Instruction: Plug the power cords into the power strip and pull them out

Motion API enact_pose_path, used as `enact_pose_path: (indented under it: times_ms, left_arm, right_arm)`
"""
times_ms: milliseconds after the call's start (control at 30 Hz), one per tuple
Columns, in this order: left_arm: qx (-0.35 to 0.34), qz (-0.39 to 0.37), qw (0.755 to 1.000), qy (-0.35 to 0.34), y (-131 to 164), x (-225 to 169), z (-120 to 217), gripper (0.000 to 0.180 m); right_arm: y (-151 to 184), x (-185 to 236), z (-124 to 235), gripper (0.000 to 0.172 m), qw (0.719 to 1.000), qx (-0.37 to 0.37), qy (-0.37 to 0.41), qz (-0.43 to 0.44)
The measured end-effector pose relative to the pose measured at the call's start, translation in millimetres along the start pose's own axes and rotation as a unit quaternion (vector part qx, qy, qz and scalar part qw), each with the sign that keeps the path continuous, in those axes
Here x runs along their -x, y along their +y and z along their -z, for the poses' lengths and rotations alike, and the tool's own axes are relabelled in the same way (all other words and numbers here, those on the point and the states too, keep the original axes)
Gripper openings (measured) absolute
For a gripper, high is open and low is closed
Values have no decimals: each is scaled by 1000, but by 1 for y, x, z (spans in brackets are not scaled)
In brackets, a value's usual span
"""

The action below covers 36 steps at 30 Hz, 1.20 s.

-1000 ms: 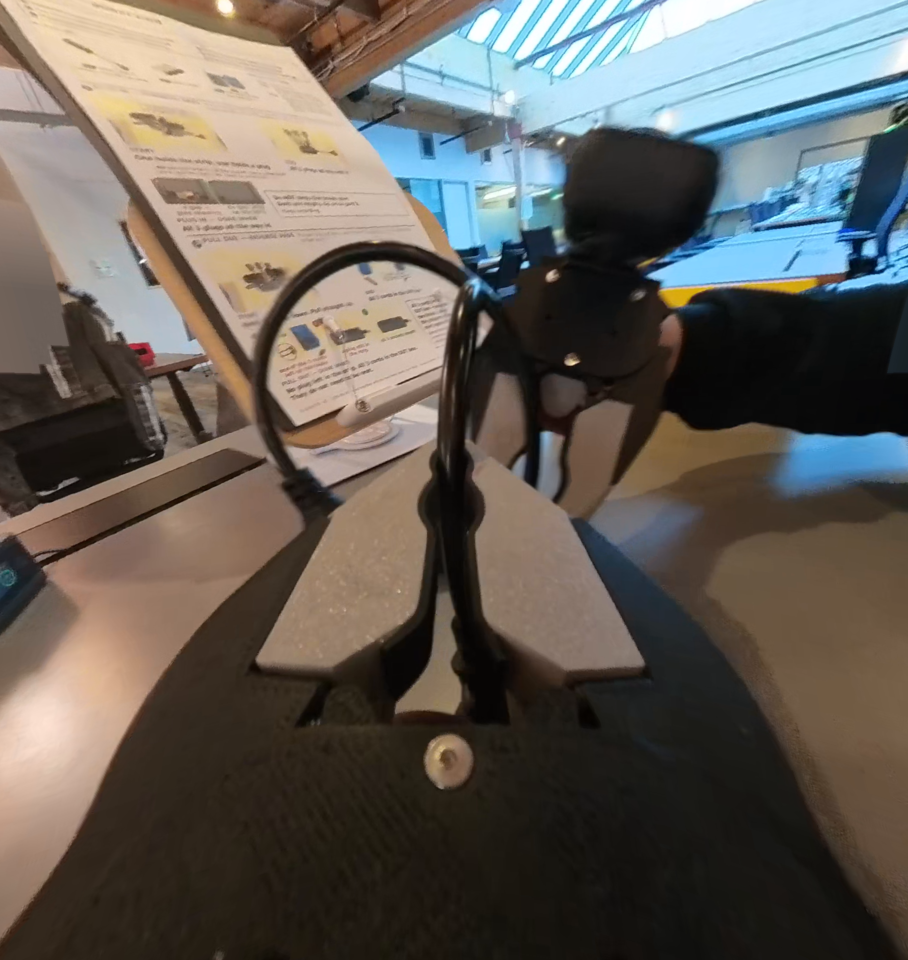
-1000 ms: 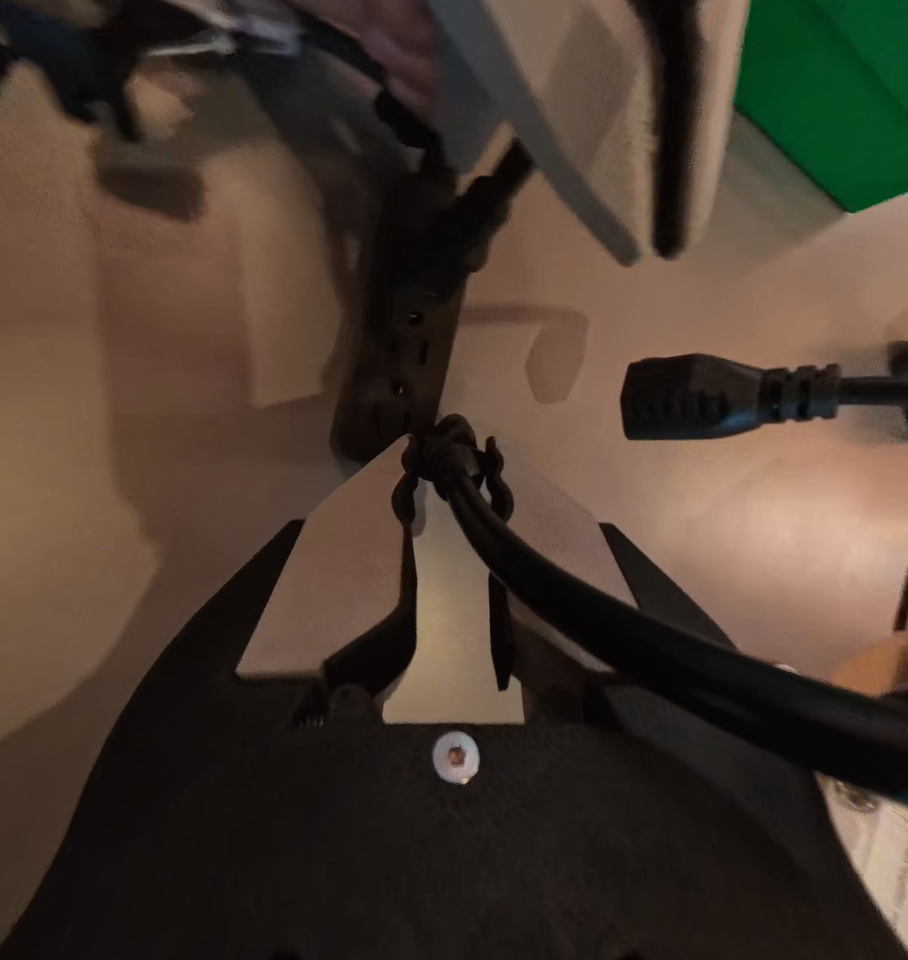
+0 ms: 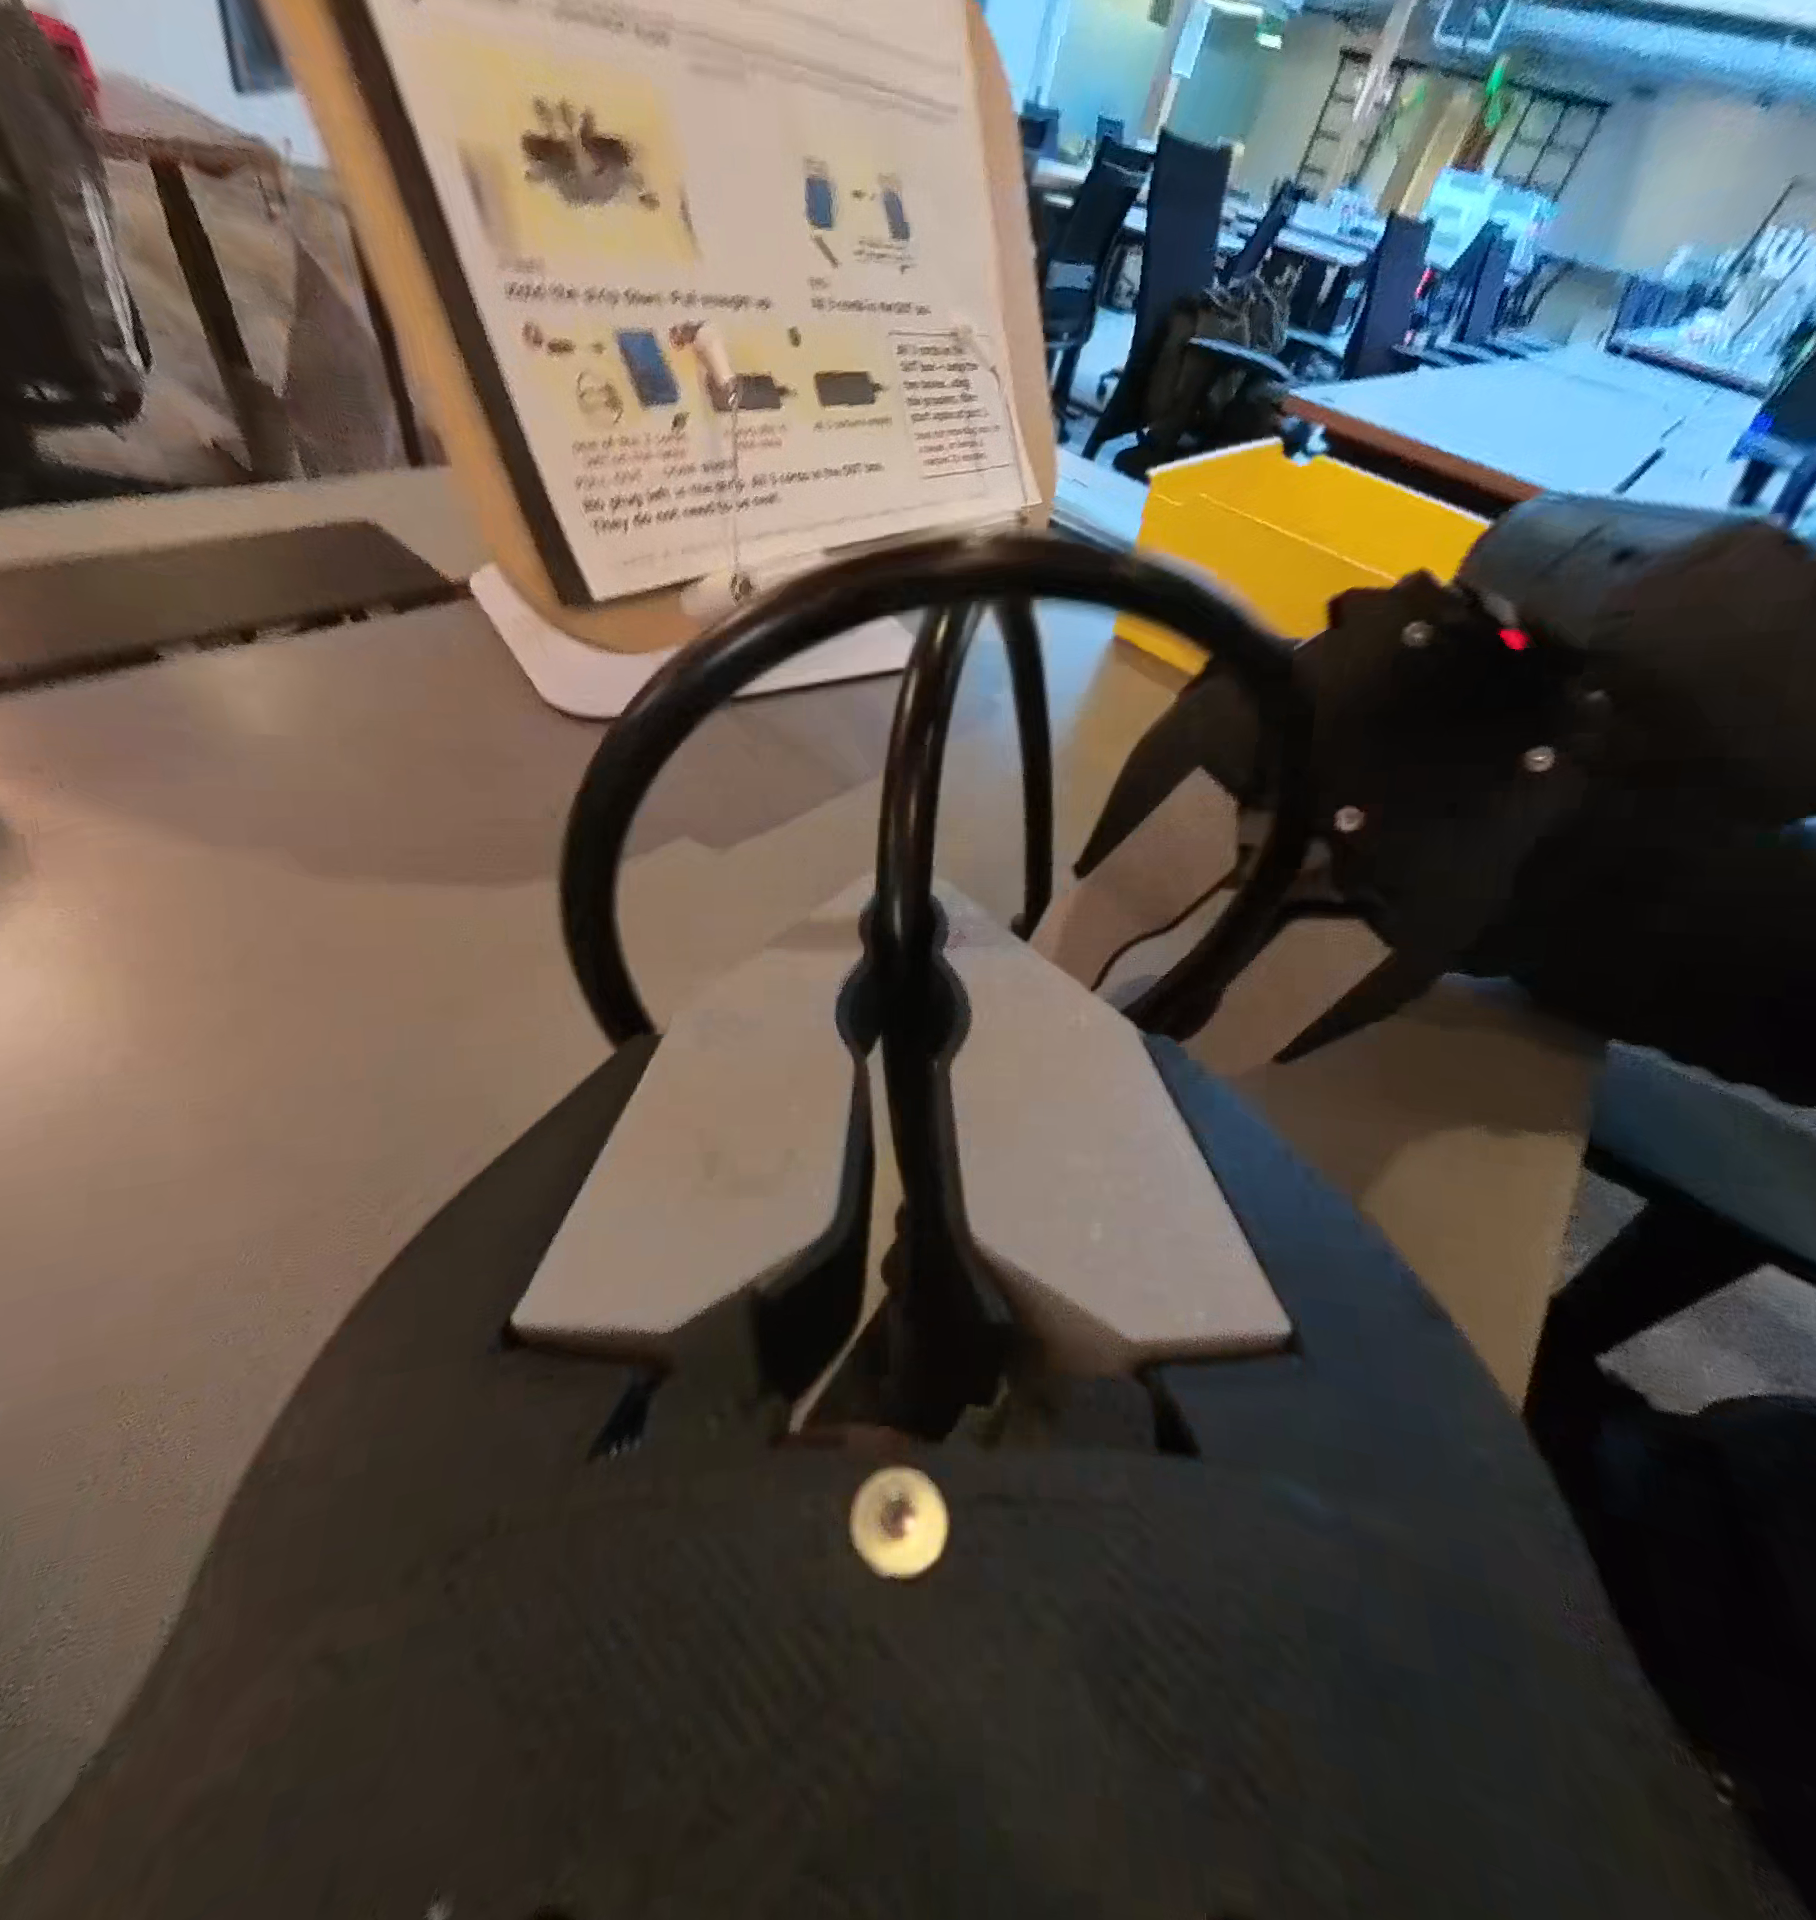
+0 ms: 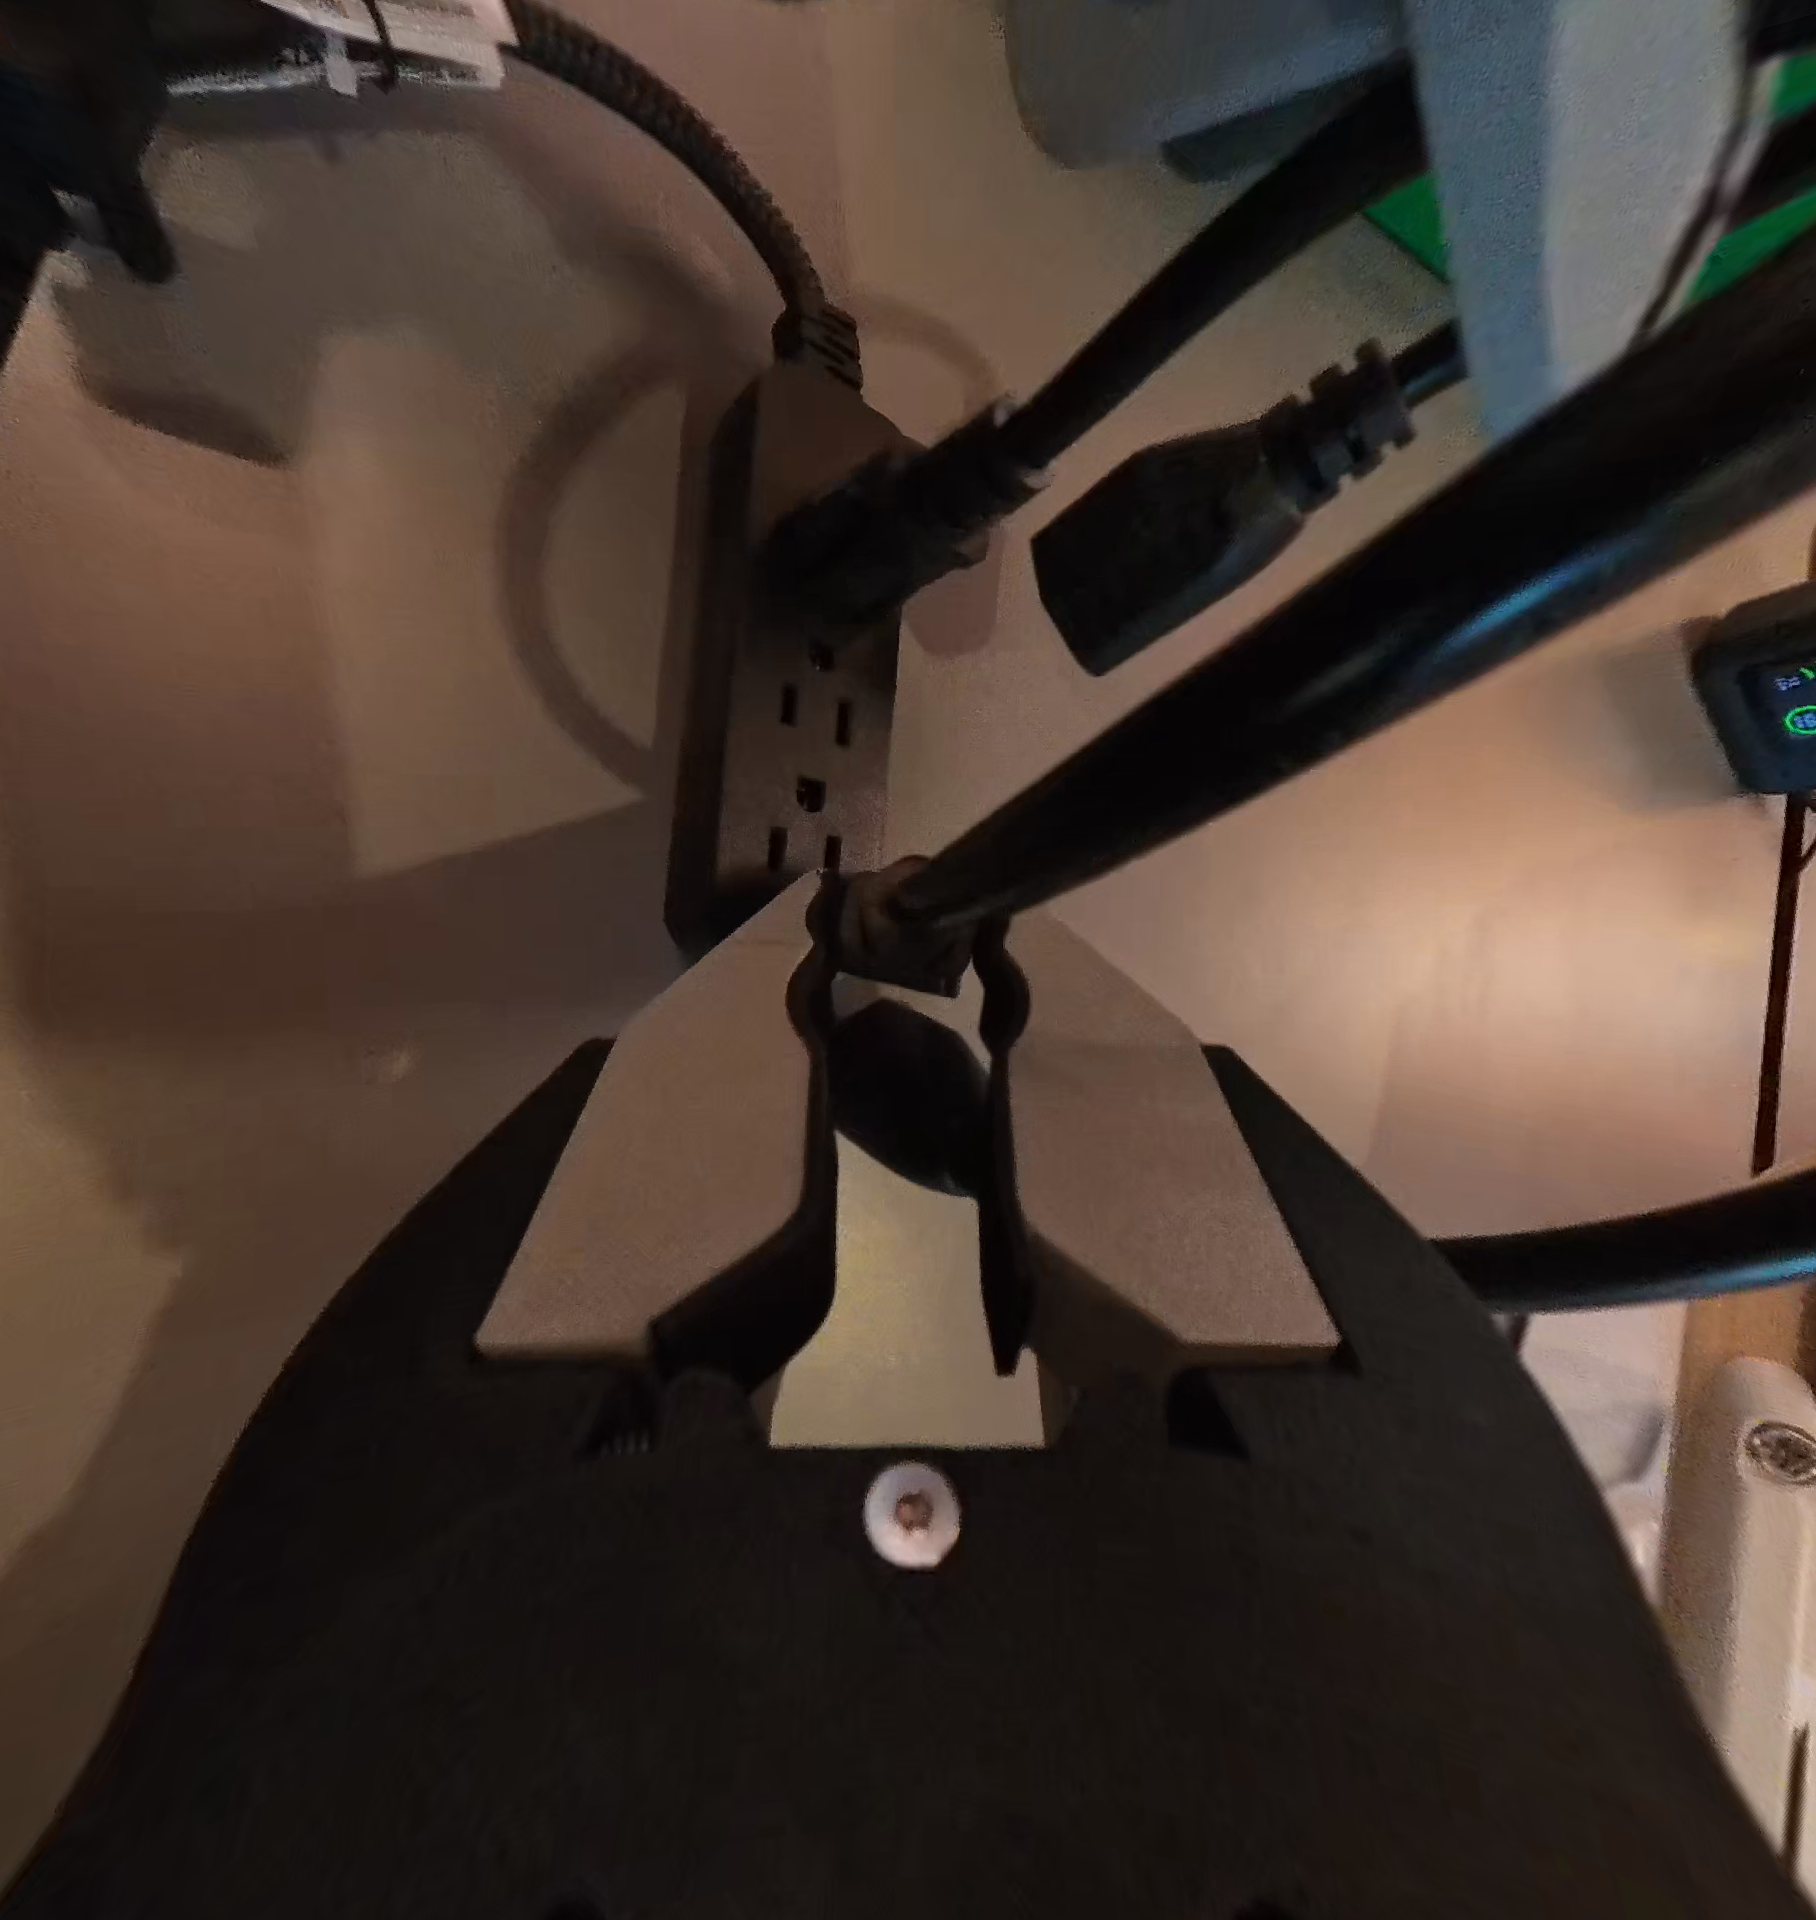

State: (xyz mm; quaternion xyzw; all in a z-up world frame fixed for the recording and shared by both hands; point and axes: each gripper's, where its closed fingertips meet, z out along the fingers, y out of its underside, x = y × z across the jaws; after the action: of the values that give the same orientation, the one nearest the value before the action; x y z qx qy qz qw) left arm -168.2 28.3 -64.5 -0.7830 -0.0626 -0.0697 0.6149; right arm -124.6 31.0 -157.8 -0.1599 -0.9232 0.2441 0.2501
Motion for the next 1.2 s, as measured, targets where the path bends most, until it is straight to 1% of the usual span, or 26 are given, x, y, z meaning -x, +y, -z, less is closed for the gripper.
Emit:
enact_pose_path:
  times_ms: [67,100,133,167,200,233,267,333,400,500,600,667,733,833,900,1000,1067,1133,1200]
  left_arm:
    - [-16,32,999,3,6,6,3,1]
    - [-24,41,999,-7,7,11,5,1]
    - [-21,33,998,-46,11,23,9,1]
    - [-24,6,996,-90,14,36,15,0]
    - [-33,-5,992,-123,17,46,21,0]
    - [-49,1,991,-123,16,46,26,0]
    - [-70,2,992,-101,13,37,27,0]
    - [-85,-10,992,-95,13,30,27,0]
    - [-106,-37,991,-70,8,20,24,0]
    - [-132,-61,989,-20,2,6,16,0]
    - [-151,-74,985,45,-2,-12,7,0]
    - [-145,-72,985,66,-2,-18,-2,0]
    - [-140,-66,986,61,-3,-16,-10,0]
    - [-121,-27,990,66,0,-11,-13,2]
    - [-67,4,995,73,14,-7,-13,18]
    - [4,-2,997,71,38,-4,-2,39]
    - [27,-19,998,60,47,-2,12,48]
    - [25,-33,998,54,45,-5,26,46]
    - [7,-43,998,55,34,-12,34,43]
  right_arm:
    - [-1,1,0,23,1000,0,2,6]
    - [0,2,-1,23,1000,9,4,10]
    - [11,6,-4,26,999,47,-4,16]
    - [10,6,-6,23,999,41,8,26]
    - [8,8,-7,23,999,33,10,28]
    - [9,11,-7,22,999,34,5,24]
    - [9,11,-8,23,999,37,6,22]
    - [10,10,-12,23,999,34,15,14]
    - [8,9,-11,23,1000,15,8,-5]
    - [-6,6,4,22,997,-57,-21,-56]
    - [-27,-1,27,21,979,-157,-62,-117]
    - [-38,-5,33,21,964,-205,-84,-147]
    - [-47,-6,31,22,950,-241,-108,-166]
    - [-57,-2,27,22,925,-280,-159,-204]
    - [-58,-2,25,22,903,-295,-198,-243]
    - [-55,-5,23,22,876,-315,-228,-286]
    - [-52,-7,23,22,870,-320,-233,-293]
    - [-51,-4,25,22,871,-323,-237,-285]
    - [-52,-1,25,22,874,-322,-239,-273]
